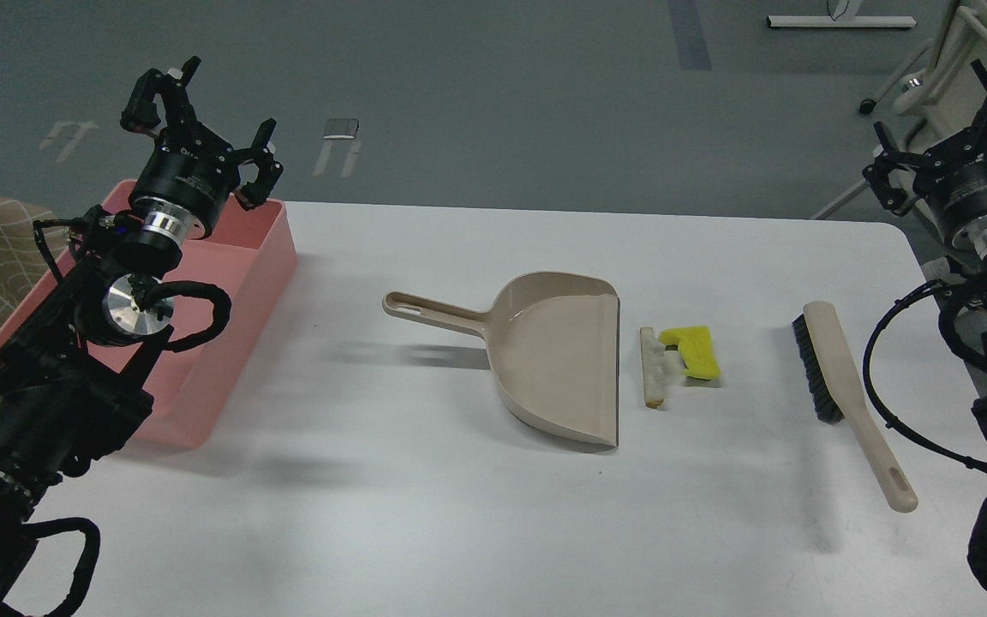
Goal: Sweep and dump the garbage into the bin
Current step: 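Raise the left gripper from rest above the pink bin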
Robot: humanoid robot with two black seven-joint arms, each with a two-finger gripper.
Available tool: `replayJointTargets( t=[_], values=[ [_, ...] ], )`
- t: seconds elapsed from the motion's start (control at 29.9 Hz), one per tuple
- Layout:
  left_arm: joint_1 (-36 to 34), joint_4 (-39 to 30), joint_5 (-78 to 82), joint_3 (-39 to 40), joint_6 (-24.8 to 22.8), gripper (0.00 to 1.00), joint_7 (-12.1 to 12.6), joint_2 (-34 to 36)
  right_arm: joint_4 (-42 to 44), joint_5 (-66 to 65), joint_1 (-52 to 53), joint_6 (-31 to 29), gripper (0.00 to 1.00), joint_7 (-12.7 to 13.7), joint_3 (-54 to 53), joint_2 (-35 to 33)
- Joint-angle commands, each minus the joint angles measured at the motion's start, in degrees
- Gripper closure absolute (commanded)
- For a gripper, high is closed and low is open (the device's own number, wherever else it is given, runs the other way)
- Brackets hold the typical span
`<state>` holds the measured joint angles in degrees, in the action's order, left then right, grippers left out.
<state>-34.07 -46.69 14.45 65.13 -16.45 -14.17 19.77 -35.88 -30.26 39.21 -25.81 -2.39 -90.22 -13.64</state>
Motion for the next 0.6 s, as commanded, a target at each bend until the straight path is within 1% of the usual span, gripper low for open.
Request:
replayJointTargets(
  t=[0.0, 0.27, 0.43, 0.57],
  values=[
    [-0.1, -0.1, 0.5, -0.4, 1.9, 0.01, -0.1, -0.1, -0.2, 0.1, -0.3, 0.0, 0.00, -0.2, 0.0, 0.0],
    [-0.6, -0.1, 0.5, -0.4, 1.8, 0.01, 0.0, 0.1, -0.2, 0.1, -0.2, 0.1, 0.00, -0.2, -0.2, 0.0],
    [-0.6, -0.1, 0.6, -0.4, 1.9, 0.01, 0.5, -0.1, -1.0, 0.4, -0.2, -0.4, 0.00, 0.1, -0.3, -0.1],
    [-1.3, 0.4, 0.5, -0.4, 1.2, 0.01, -0.1, 0.1, -0.5, 0.6, -0.1, 0.0, 0.00, 0.1, -0.7, -2.1]
  ],
)
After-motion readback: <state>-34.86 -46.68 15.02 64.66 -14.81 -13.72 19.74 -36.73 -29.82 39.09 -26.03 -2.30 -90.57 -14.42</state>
